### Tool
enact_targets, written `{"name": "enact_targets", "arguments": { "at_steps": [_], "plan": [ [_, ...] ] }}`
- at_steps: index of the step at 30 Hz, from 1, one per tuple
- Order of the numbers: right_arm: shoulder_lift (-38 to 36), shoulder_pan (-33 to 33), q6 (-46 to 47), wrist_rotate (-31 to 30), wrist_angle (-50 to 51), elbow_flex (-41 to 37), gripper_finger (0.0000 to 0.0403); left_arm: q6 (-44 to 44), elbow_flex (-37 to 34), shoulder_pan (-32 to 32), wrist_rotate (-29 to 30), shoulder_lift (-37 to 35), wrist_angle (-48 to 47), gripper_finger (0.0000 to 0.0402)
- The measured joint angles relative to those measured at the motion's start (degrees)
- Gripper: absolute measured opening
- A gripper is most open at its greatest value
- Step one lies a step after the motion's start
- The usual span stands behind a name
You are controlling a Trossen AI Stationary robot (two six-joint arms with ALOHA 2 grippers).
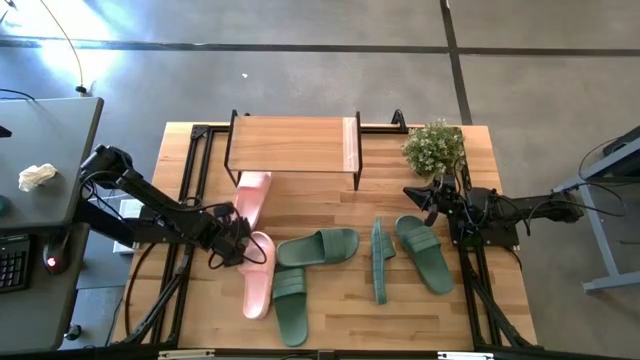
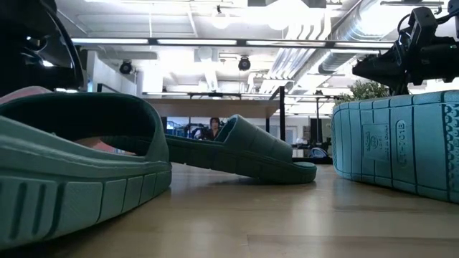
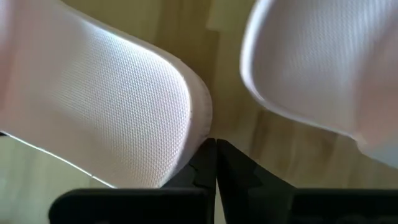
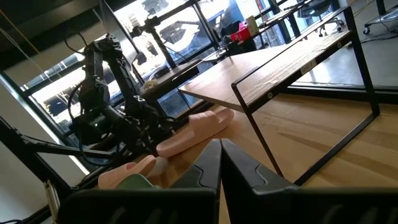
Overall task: Pick and place slides into the shelf
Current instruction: Put the left white slipper on the bottom shelf
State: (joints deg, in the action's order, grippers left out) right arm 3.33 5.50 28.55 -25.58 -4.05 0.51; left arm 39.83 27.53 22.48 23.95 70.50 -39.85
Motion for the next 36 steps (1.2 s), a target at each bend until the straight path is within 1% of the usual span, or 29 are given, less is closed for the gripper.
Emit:
{"name": "enact_targets", "arguments": {
  "at_steps": [6, 10, 15, 19, 22, 26, 32, 36],
  "plan": [
    [0.0, 0.0, 0.0, 0.0, 0.0, 0.0, 0.0000, 1.0, 0.0, -0.1, 5.2, 0.6, -0.1, 0.0001],
    [0.0, 0.0, 0.0, 0.0, 0.0, 0.0, 0.0000, 0.8, 0.0, -2.8, 5.2, 2.5, 0.2, 0.0001],
    [0.0, 0.0, 1.2, 0.0, 0.0, 0.0, 0.0000, -3.5, 0.2, -7.7, 4.5, 4.5, 2.4, 0.0001],
    [0.0, 0.0, 1.5, 0.0, 0.0, 0.0, 0.0000, -6.1, 0.1, -10.8, 5.1, 4.6, 2.8, 0.0000],
    [0.0, 0.0, 1.5, 0.0, 0.0, 0.0, 0.0000, -8.5, 0.0, -13.1, 6.8, 4.7, 3.0, 0.0001],
    [0.0, 0.0, 1.5, 0.0, 0.0, 0.0, 0.0000, -11.6, 0.0, -16.2, 7.6, 4.7, 5.1, 0.0001],
    [0.0, 0.0, 1.5, 0.0, 0.0, 0.0, 0.0000, -17.0, 0.0, -21.1, 7.5, 4.7, 8.3, 0.0001],
    [0.0, 0.0, 1.5, -0.1, 0.0, 0.0, 0.0000, -19.9, 0.0, -24.5, 7.4, 4.7, 8.5, 0.0000]
  ]
}}
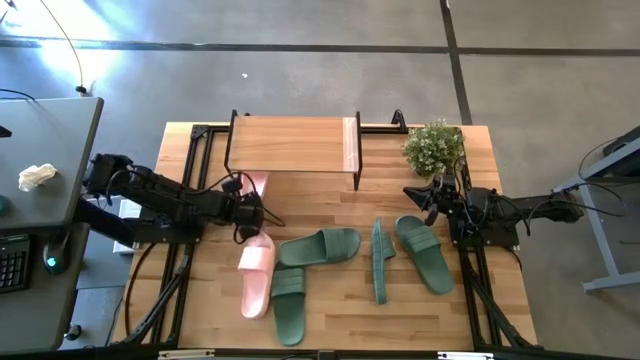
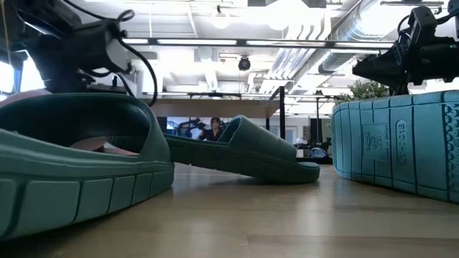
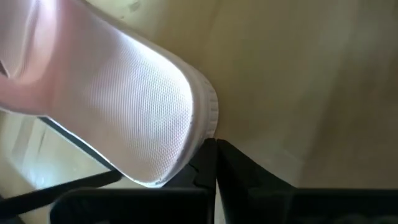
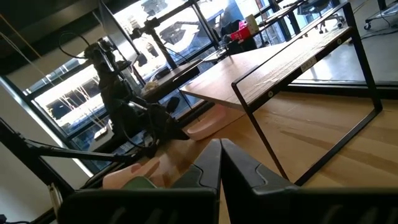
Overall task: Pick and place slides into the shelf
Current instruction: Put the left white slipper on the bottom shelf, then put the right white slipper on the bottom shelf
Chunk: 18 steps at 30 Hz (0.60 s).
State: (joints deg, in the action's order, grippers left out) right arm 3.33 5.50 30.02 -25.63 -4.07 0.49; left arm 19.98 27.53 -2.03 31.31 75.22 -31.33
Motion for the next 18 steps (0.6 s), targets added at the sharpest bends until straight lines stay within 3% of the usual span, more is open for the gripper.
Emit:
{"name": "enact_targets", "arguments": {
  "at_steps": [9, 18],
  "plan": [
    [0.0, 0.0, 0.0, -0.9, 0.0, 0.0, 0.0000, -2.2, 0.0, -4.4, -1.3, 0.0, 0.2, 0.0001],
    [0.0, 0.0, -0.3, -0.9, 0.0, 0.0, 0.0000, -2.9, 0.0, -3.0, -9.3, -0.7, 1.7, 0.0003]
  ]
}}
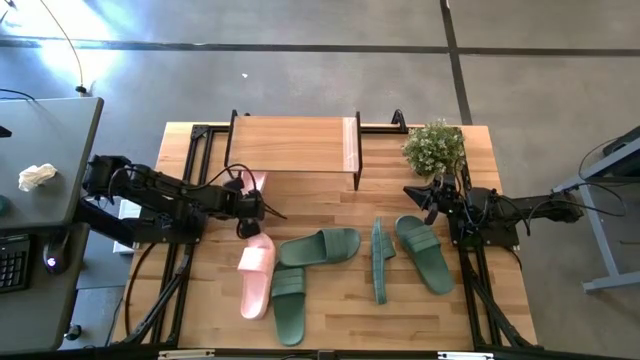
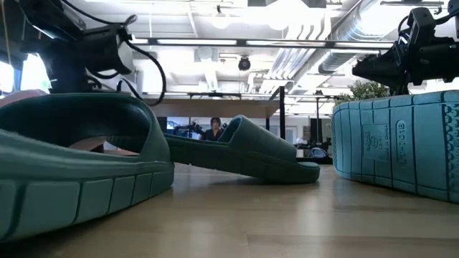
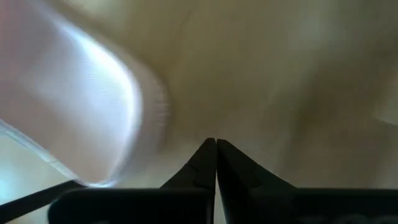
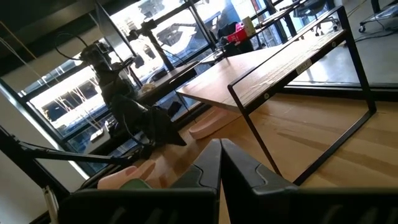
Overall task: Pick and place slides into the shelf
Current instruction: Put the right white slipper on the bottom shelf
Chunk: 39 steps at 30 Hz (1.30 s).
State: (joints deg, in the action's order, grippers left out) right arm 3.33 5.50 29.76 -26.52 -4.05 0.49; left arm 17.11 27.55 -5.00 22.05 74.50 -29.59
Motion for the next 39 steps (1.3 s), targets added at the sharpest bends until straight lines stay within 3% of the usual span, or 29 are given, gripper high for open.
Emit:
{"name": "enact_targets", "arguments": {
  "at_steps": [13, 18, 22, 28, 32, 36, 39],
  "plan": [
    [0.0, 0.0, -0.1, 0.0, 0.0, 0.0, 0.0000, -5.0, 5.8, 14.1, -1.0, -13.3, -1.1, 0.0001],
    [0.0, 0.0, -0.1, 0.0, 0.0, 0.0, 0.0000, -9.1, 10.5, 18.8, -7.8, -19.0, -0.9, 0.0006],
    [0.0, 0.0, -0.2, 0.0, 0.0, 0.0, 0.0000, -6.6, 13.8, 22.1, -14.5, -20.7, -0.7, 0.0026],
    [0.0, 0.0, -0.2, -0.1, 0.0, 0.0, 0.0000, 0.2, 19.3, 28.5, -16.2, -19.8, -0.5, 0.0088],
    [0.1, 0.0, -0.2, -1.0, 0.0, 0.0, 0.0000, 0.6, 23.7, 33.4, -9.9, -18.6, -1.8, 0.0120],
    [0.0, 0.0, -0.2, -1.6, 0.0, 0.0, 0.0000, 2.8, 29.3, 38.5, 0.0, -14.8, -12.1, 0.0126],
    [0.1, 0.0, -0.2, -1.7, 0.0, 0.0, 0.0000, 6.7, 33.8, 41.0, 3.6, -10.0, -22.1, 0.0126]
  ]
}}
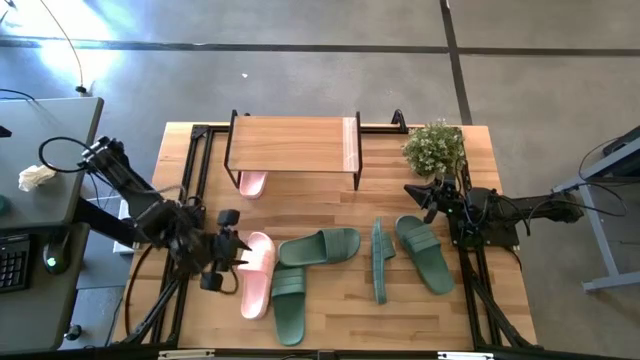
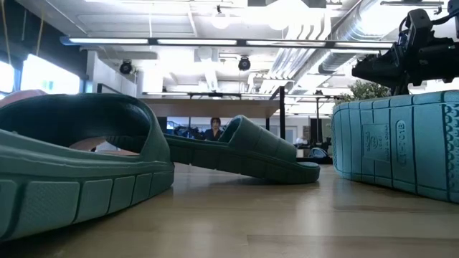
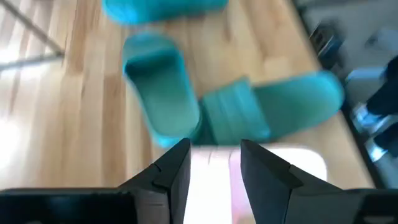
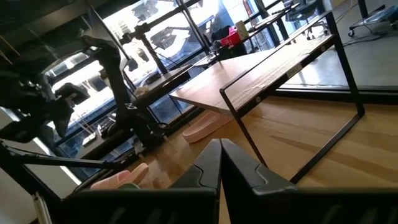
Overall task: Pick and place slides into the shelf
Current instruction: Put the right white slipper on the bottom shelf
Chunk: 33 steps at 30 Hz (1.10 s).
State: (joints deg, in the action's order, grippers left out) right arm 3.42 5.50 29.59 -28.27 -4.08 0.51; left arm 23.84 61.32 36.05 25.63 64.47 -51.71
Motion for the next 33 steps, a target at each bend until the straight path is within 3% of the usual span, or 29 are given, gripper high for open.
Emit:
{"name": "enact_targets", "arguments": {
  "at_steps": [9, 14, 19, 28, 33],
  "plan": [
    [0.3, 0.0, 0.2, -0.1, 0.0, 0.0, 0.0000, 6.4, 12.0, 4.9, 1.7, 20.5, -15.9, 0.0127],
    [0.3, 0.0, 0.2, -0.2, 0.0, 0.0, 0.0000, 10.1, 15.3, 8.0, 1.1, 30.5, -21.2, 0.0127],
    [0.3, 0.0, 0.1, -0.3, 0.0, 0.0, 0.0000, 16.8, 15.5, 9.8, 0.3, 35.4, -21.7, 0.0127],
    [0.4, 0.0, 0.0, -0.3, 0.0, 0.0, 0.0000, 19.5, 15.5, 10.1, 2.9, 41.2, -21.9, 0.0127],
    [0.4, 0.0, 0.1, -0.3, 0.0, 0.0, 0.0000, 29.7, 15.5, 10.1, 5.5, 44.8, -26.3, 0.0127]
  ]
}}
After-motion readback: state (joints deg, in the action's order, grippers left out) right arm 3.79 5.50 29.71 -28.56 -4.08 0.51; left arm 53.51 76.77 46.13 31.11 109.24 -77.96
